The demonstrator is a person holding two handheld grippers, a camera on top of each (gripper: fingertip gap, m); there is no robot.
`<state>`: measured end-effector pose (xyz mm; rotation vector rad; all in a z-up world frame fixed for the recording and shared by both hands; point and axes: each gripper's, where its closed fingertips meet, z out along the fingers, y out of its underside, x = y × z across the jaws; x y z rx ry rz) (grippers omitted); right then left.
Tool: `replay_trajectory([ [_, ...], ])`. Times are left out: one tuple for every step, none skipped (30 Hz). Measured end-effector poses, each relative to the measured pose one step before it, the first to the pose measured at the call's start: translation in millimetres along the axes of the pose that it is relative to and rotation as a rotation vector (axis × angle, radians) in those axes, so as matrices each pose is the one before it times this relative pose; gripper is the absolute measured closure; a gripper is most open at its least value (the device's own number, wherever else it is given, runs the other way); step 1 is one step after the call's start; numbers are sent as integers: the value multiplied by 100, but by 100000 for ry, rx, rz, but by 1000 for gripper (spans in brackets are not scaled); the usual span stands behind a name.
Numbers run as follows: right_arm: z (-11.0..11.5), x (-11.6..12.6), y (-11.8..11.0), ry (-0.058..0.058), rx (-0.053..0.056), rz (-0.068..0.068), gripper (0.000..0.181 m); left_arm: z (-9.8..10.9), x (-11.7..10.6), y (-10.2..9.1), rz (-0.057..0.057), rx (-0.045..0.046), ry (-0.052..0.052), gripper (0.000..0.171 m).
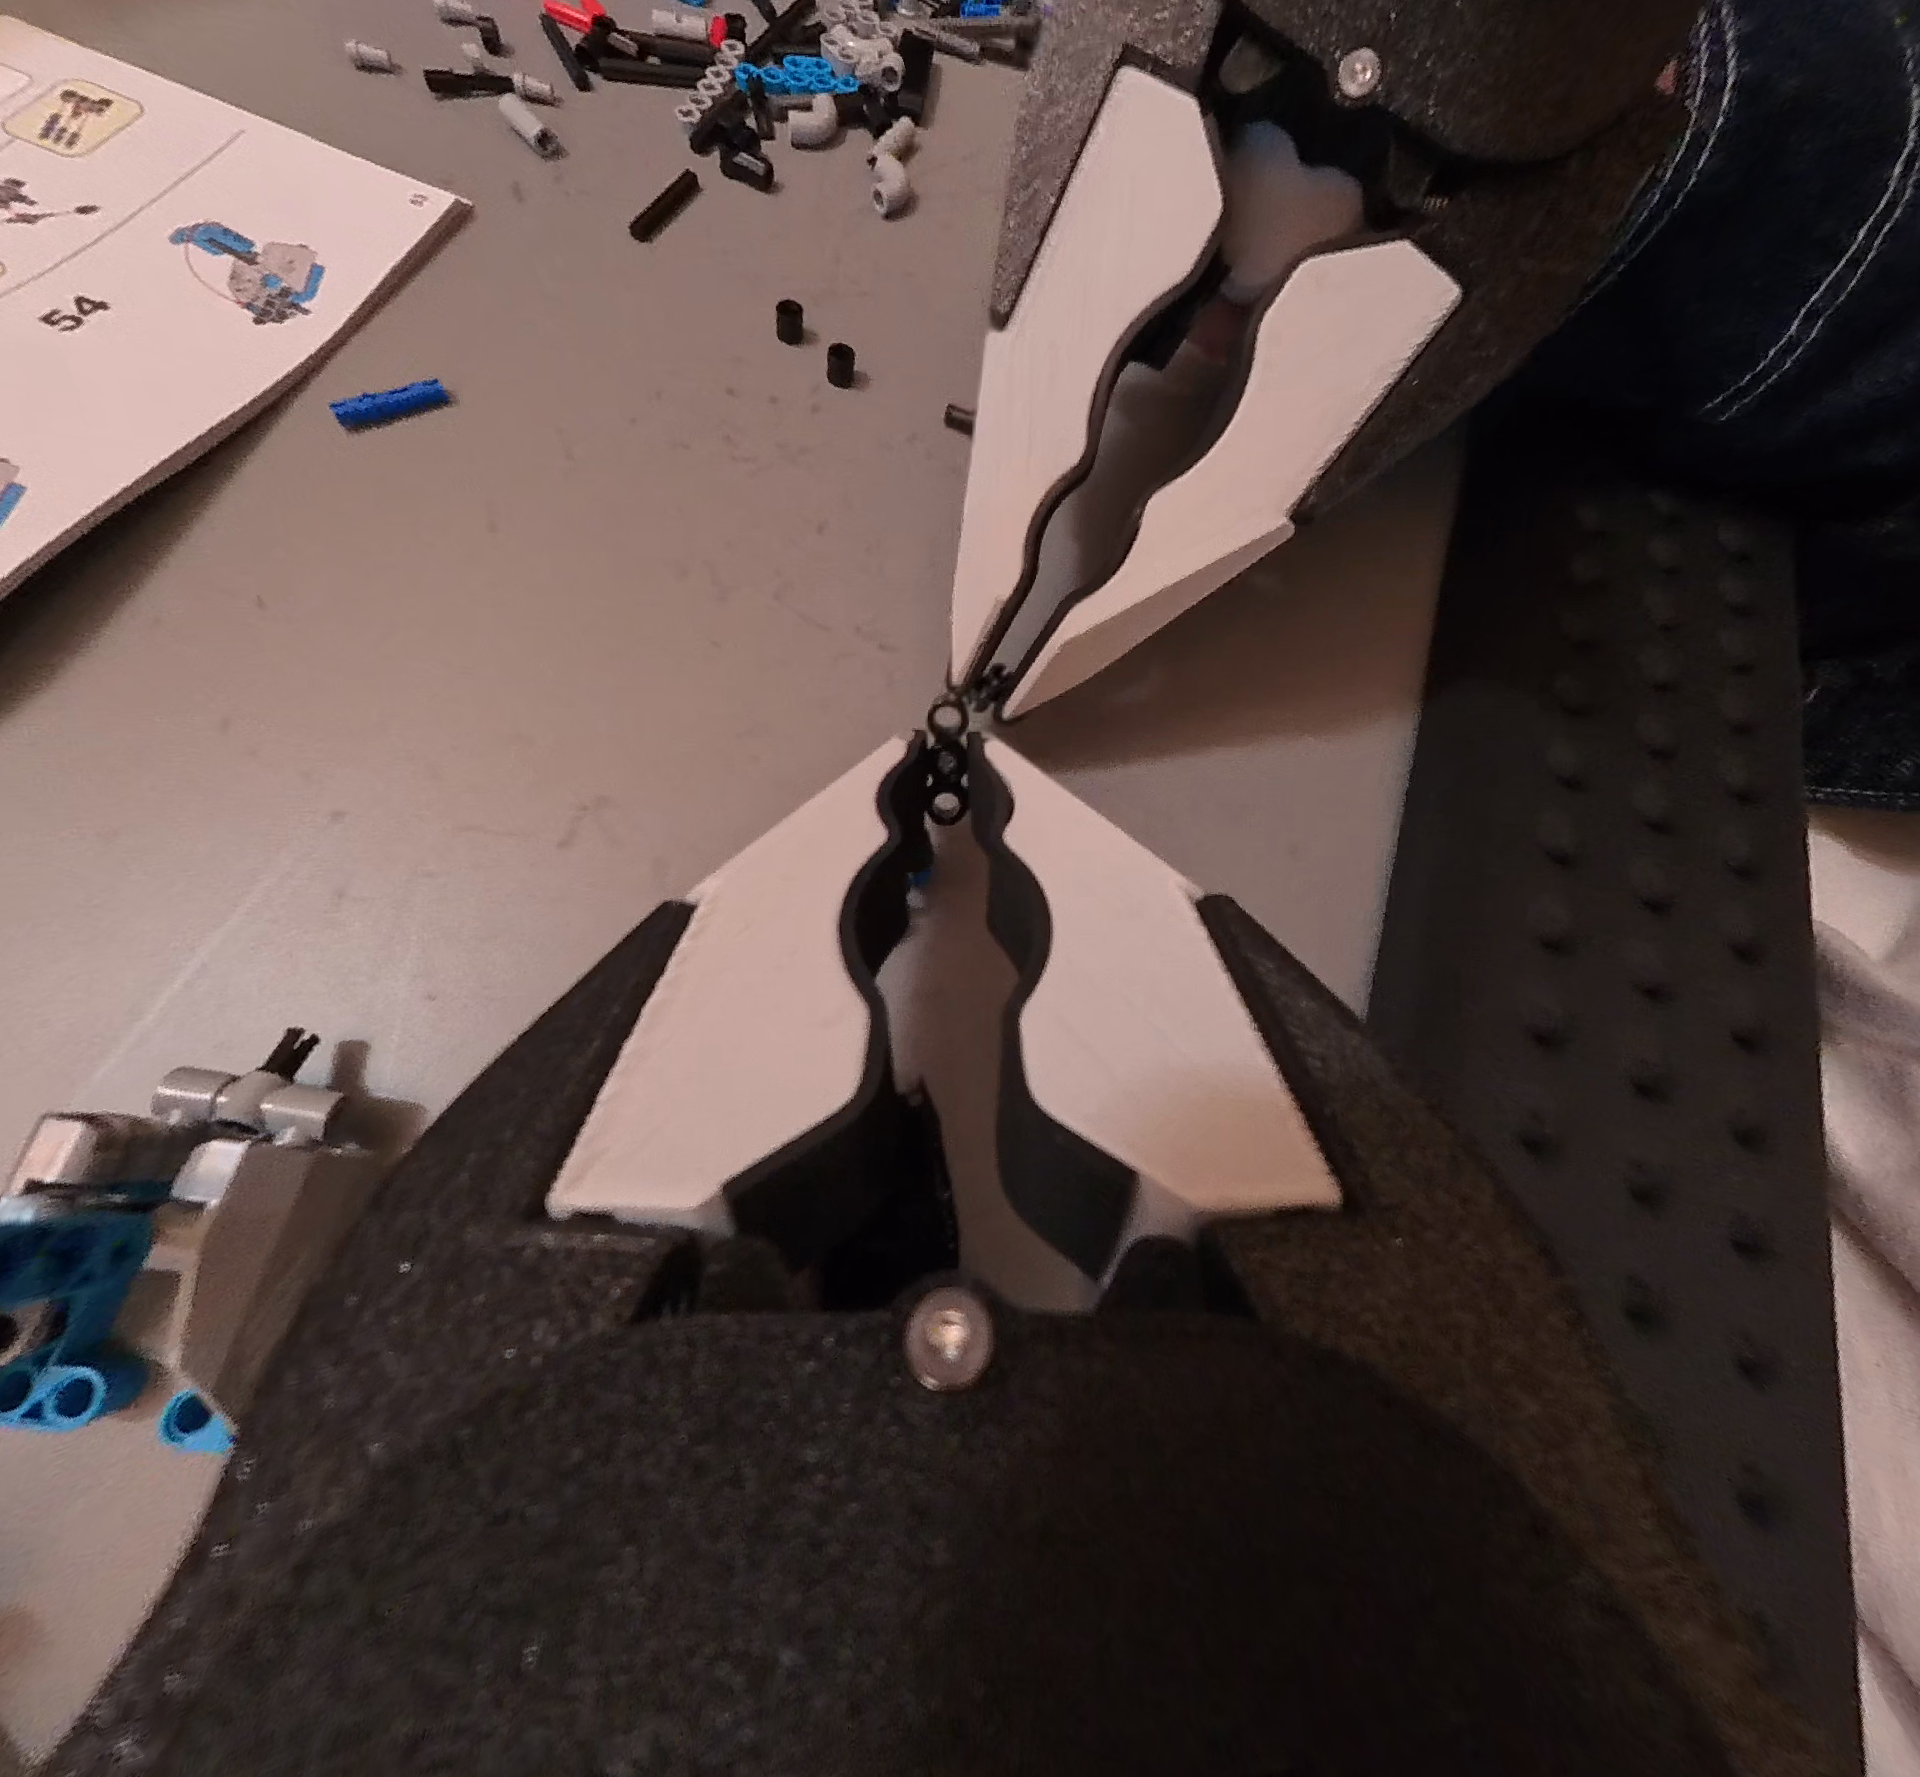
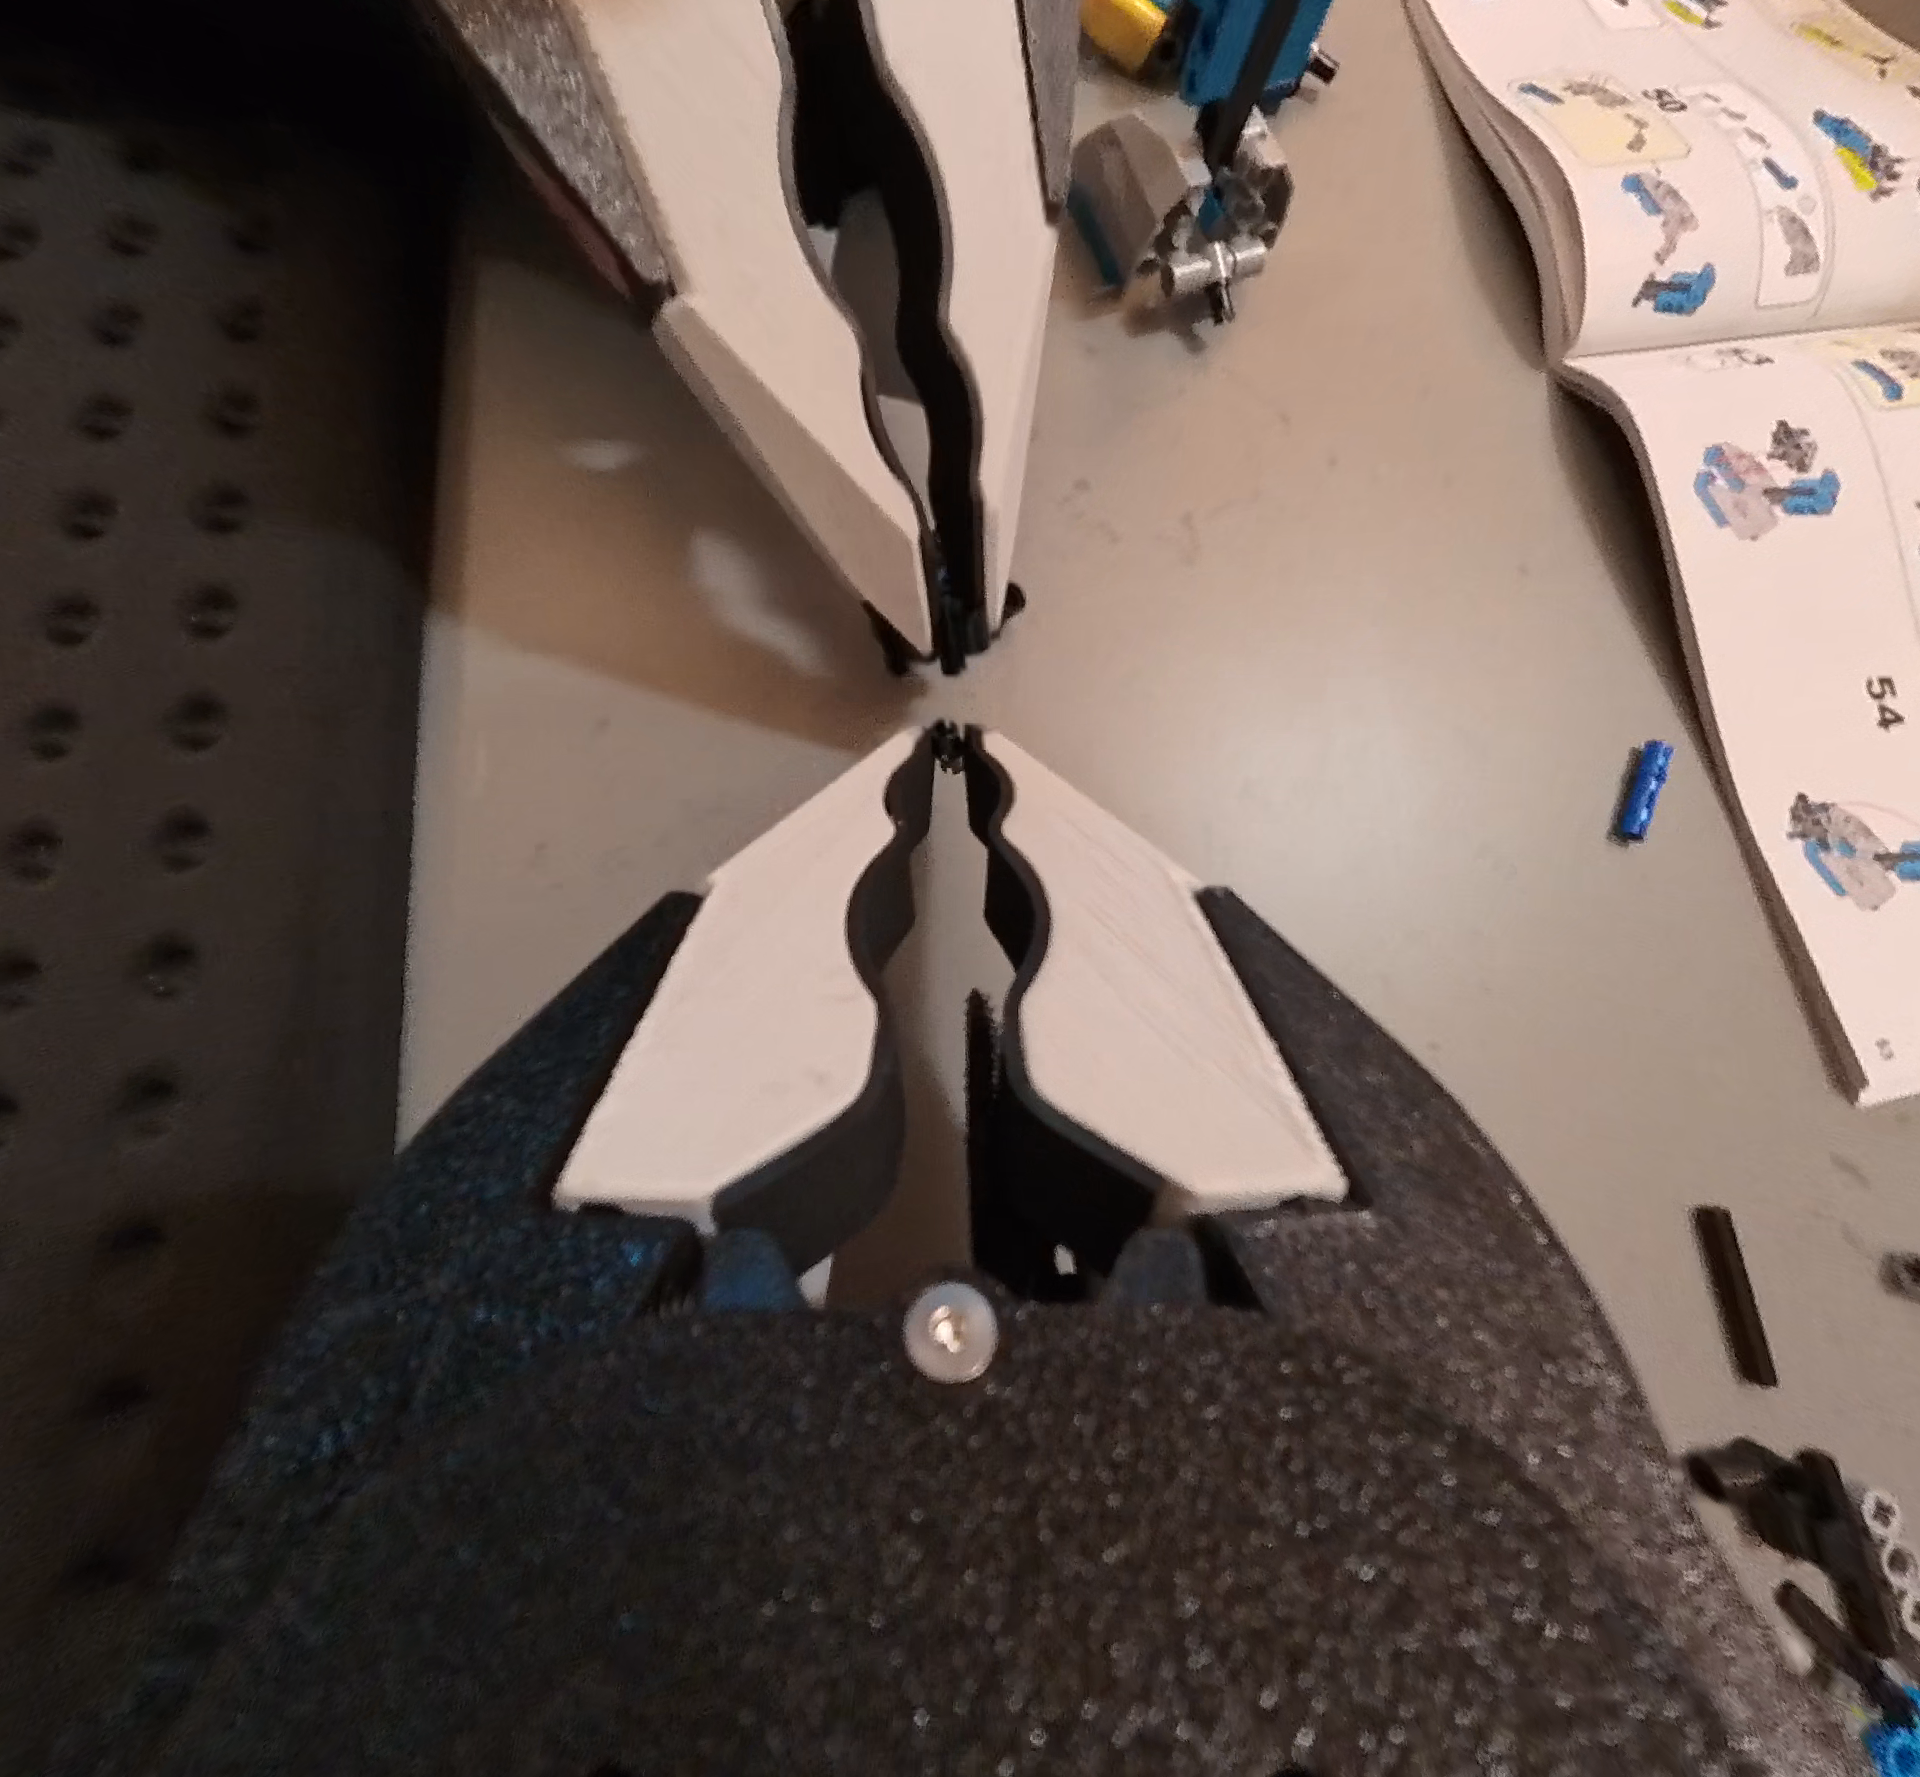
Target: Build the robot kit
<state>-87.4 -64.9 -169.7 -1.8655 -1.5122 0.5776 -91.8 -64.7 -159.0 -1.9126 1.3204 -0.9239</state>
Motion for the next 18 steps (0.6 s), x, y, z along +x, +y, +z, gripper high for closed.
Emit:
replay_trajectory([
  [-191, 85, 120, 138, 599, 885, 176, -151, -131, -200, -1014, 1315, -76, 165],
  [-221, 61, 30, 19, 1042, 1311, 176, -183, -174, -249, -794, 1588, -540, 165],
  [-221, 12, 22, -218, 1033, 1258, 177, -148, -75, -200, -1071, 1446, 309, 165],
  [-209, 15, 47, -223, 1016, 1390, 177, -140, 71, -207, -1583, 1500, 1404, 165],
  [-249, 259, 6, 1465, 1063, 1374, 177, -182, 45, -291, -1768, 1946, 1285, 165],
  [-274, 217, -157, 1062, 1968, 1513, 177, -256, 96, -446, -2066, 2779, 1822, 165],
  [-382, 31, -727, -568, 4748, 2784, 177, -389, 308, -748, -3419, 4594, 3678, 165],
  [-628, 8, -1713, -1135, 10072, 4729, 177, -575, 456, -1205, -4867, 7131, 5136, 165],
  [-682, -128, -2302, -2505, 12614, 6037, 177, -806, 664, -1704, -5577, 10066, 6593, 165],
  [-560, -263, -2542, -3157, 13605, 6749, 177, -885, 1057, -1967, -5710, 11526, 9009, 165],
  [-279, -504, -2429, -3865, 13139, 5880, 177, -797, 1045, -1868, -5718, 10944, 8696, 165],
  [72, -656, -1932, -3826, 10902, 4148, 178, -606, 676, -1477, -5191, 9082, 6321, 165],
  [333, -547, -1284, -2425, 7984, 2036, 178, -405, 508, -933, -5263, 6115, 5621, 165],
  [502, -344, -613, -698, 4467, -363, 178, -290, 563, -735, -6104, 5067, 6224, 165],
  [603, -261, -75, -158, 847, -2376, 178, -290, 364, -781, -6186, 5858, 4956, 166],
  [484, -205, -136, 394, 909, -3737, 177, -255, 259, -639, -5526, 5234, 4224, 166],
  [343, -419, -445, -1070, 2400, -2787, 178, -191, 202, -406, -5209, 3644, 3697, 167],
  [313, -161, -236, 607, 594, -2681, 178, -121, 28, -272, -3812, 2849, 2147, 166],
])
